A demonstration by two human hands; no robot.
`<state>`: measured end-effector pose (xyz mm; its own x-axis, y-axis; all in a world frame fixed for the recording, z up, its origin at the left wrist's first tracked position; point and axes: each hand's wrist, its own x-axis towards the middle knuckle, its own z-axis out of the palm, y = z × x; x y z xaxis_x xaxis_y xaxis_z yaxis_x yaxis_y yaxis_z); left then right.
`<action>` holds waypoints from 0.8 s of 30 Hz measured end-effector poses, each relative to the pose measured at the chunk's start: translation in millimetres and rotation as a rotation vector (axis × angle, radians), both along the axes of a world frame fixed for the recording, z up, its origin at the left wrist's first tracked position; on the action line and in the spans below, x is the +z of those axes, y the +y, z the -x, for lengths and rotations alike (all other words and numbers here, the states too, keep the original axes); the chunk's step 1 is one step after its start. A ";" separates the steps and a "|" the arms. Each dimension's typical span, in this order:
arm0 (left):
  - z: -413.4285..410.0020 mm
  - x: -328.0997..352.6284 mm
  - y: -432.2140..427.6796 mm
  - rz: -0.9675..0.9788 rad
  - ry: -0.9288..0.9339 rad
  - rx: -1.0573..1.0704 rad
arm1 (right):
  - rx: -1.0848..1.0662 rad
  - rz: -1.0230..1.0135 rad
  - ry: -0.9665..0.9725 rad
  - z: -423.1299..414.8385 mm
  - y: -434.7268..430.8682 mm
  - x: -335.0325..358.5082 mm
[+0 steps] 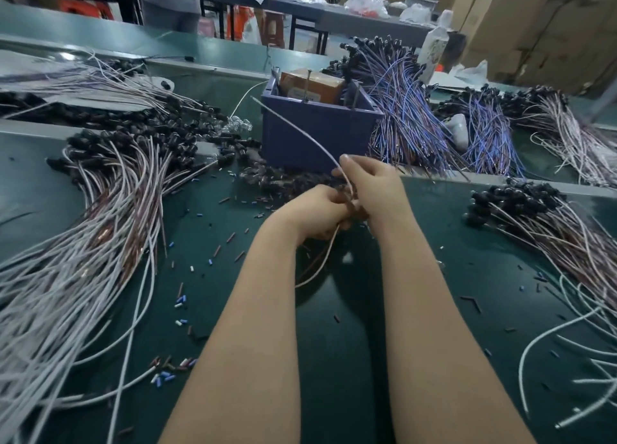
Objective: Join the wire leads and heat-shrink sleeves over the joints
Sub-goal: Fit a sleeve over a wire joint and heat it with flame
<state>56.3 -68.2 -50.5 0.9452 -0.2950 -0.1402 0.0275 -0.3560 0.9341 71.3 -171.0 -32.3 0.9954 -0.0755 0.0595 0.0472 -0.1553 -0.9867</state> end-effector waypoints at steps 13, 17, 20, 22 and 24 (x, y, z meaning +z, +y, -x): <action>-6.8 0.5 3.5 0.324 0.135 0.313 | -0.102 -0.650 -0.160 -2.6 -16.3 5.1; -15.0 -3.5 2.2 0.378 0.005 0.562 | -0.019 0.036 -0.071 0.6 -15.5 3.4; -18.5 -4.9 2.1 0.423 -0.056 0.713 | 0.131 0.396 0.042 2.9 -12.4 6.8; -19.8 -4.9 2.4 0.430 -0.088 0.771 | 0.275 0.529 0.155 5.6 -11.5 8.9; -20.5 -4.3 0.7 0.416 -0.111 0.787 | 0.377 0.663 0.212 8.0 -9.9 8.1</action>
<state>76.9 -67.5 -54.8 0.8970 0.4375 -0.0627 0.0228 0.0960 0.9951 63.3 -180.9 -24.2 0.9420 0.2538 -0.2194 0.0352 -0.7253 -0.6876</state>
